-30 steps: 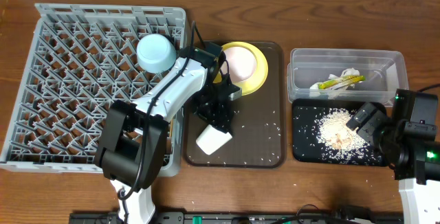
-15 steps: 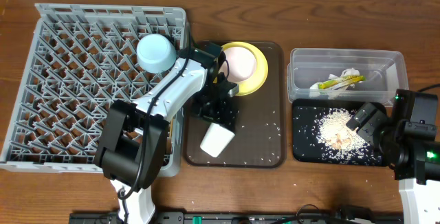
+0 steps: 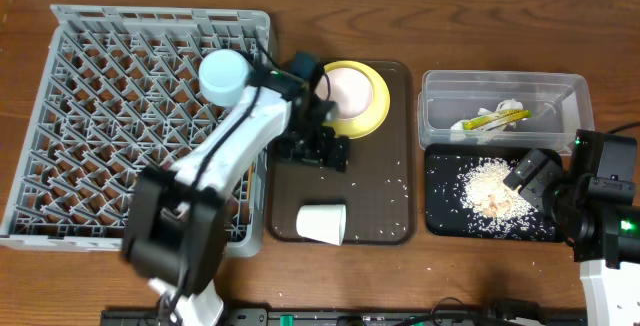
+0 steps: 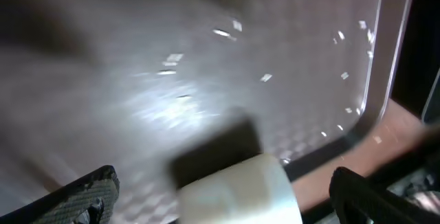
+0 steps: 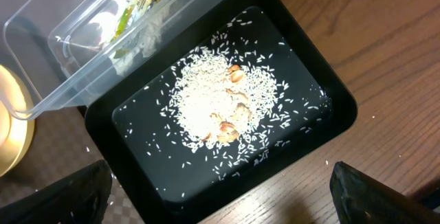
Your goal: Sort waste into correct bins and load items into the dishwasher
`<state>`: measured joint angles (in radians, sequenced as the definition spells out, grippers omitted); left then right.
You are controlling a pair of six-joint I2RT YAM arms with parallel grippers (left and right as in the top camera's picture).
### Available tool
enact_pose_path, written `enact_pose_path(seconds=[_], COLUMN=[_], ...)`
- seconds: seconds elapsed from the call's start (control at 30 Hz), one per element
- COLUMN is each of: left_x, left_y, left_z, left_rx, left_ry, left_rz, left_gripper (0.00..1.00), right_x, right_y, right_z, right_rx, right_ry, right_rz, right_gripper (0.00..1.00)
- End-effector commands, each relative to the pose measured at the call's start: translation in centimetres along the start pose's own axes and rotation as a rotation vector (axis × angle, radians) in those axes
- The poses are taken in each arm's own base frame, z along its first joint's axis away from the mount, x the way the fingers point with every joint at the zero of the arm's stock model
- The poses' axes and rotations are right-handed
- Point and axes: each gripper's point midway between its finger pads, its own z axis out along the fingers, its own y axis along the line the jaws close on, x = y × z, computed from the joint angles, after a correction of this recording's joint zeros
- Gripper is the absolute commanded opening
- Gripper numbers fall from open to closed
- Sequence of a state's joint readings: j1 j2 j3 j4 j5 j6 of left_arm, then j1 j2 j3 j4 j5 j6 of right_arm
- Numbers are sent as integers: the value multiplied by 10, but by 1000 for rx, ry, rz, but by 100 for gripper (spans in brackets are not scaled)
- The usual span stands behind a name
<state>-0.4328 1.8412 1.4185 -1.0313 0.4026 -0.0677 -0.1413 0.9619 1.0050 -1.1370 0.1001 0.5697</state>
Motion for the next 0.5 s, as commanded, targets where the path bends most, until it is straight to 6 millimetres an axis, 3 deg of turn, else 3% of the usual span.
enact_pose_path(seconds=[0.0, 0.1, 0.2, 0.37, 0.43, 0.47], left_x=[-2, 7, 20, 46, 57, 64], left_y=[15, 12, 12, 25, 33, 41], left_z=[-53, -72, -76, -47, -34, -27], left_rx=[-160, -164, -157, -167, -201, -234], left_ry=[-173, -217, -210, -134, -99, -75], left_rz=[-87, -89, -163, -459, -432, -398], left_gripper=[98, 98, 98, 98, 99, 94], right_x=[-3, -3, -3, -3, -3, -3], right_y=[-1, -1, -1, -1, -1, -1], right_z=[-2, -2, -2, -2, -2, -2], right_rx=[0, 0, 0, 0, 0, 0], right_ry=[-8, -8, -8, -8, -8, -8], right_rz=[10, 10, 10, 10, 10, 10], right_gripper=[99, 99, 99, 99, 99, 99])
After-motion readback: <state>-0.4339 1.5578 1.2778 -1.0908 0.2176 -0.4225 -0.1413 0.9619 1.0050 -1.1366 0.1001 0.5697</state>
